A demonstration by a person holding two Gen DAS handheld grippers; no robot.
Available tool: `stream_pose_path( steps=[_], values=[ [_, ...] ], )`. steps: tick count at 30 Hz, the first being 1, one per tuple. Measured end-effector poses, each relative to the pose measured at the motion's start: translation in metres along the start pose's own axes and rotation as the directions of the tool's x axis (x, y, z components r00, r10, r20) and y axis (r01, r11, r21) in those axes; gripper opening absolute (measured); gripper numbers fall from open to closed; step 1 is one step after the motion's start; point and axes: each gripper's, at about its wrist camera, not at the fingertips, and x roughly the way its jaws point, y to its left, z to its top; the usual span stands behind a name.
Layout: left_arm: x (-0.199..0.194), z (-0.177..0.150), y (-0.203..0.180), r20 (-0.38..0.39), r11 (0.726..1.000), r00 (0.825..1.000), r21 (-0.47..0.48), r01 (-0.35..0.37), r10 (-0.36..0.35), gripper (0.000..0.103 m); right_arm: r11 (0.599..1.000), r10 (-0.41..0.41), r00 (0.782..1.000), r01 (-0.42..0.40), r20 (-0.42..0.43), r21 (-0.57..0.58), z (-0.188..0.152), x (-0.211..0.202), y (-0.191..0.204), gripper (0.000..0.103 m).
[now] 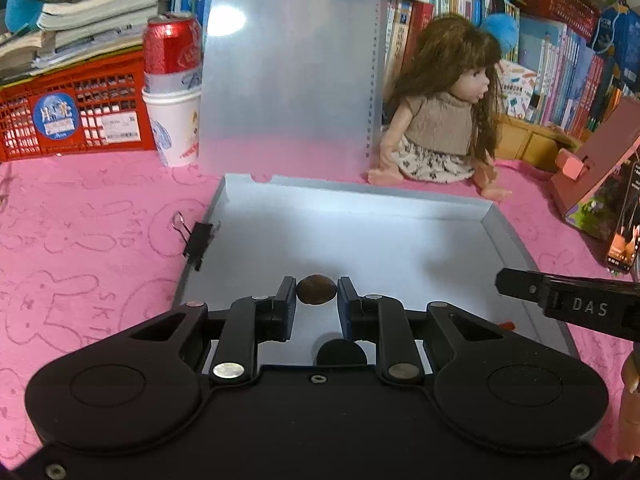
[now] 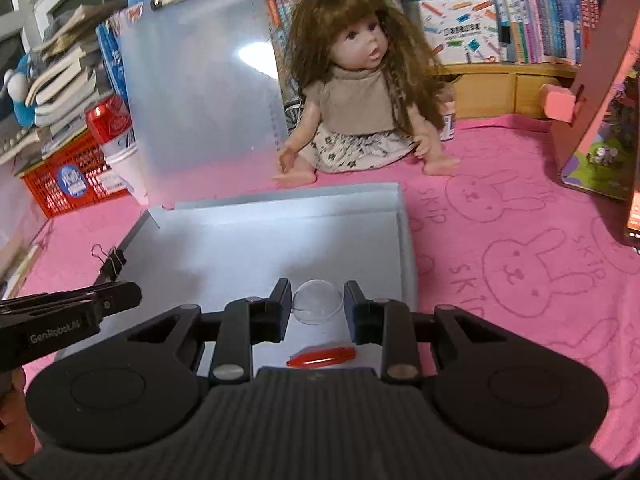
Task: Organize rigid objects
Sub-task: 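Carry the nut and dome into the white box and open both tools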
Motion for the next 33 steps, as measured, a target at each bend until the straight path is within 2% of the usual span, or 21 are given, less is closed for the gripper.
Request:
stream_pose_path(
  steps=[6, 18, 30, 31, 32, 33],
  values=[
    [0.013, -0.007, -0.005, -0.037, 1.000, 0.999, 0.022, 0.012, -0.011, 0.021, 0.999, -0.014, 0.999, 0.012, -0.043, -0.046, -0.005, 0.014, 0.008, 0.033],
    [0.027, -0.017, -0.009, -0.062, 0.999, 0.998, 0.025, 0.021, -0.019, 0.021, 0.998, -0.030, 0.997, 0.026, -0.077, -0.049, -0.009, 0.024, 0.002, 0.034],
    [0.029, -0.021, -0.010, -0.046, 0.999, 0.999, 0.035, 0.016, -0.014, 0.022, 0.999, -0.026, 0.997, 0.022, -0.075, -0.047, -0.012, 0.027, 0.002, 0.036],
    [0.028, -0.021, -0.010, -0.045, 0.999, 0.999, 0.033, 0.013, -0.012, 0.023, 0.999, -0.026, 0.997, 0.023, -0.072, -0.044, -0.012, 0.027, 0.001, 0.038],
    [0.028, -0.021, -0.009, -0.043, 0.999, 0.999, 0.030, 0.014, -0.012, 0.029, 0.999, -0.027, 0.997, 0.025, -0.071, -0.038, -0.013, 0.026, 0.000, 0.041],
    [0.027, -0.021, -0.009, -0.041, 1.000, 0.999, 0.026, 0.014, -0.013, 0.035, 0.999, -0.025, 0.997, 0.022, -0.069, -0.031, -0.013, 0.026, -0.001, 0.050]
  ],
)
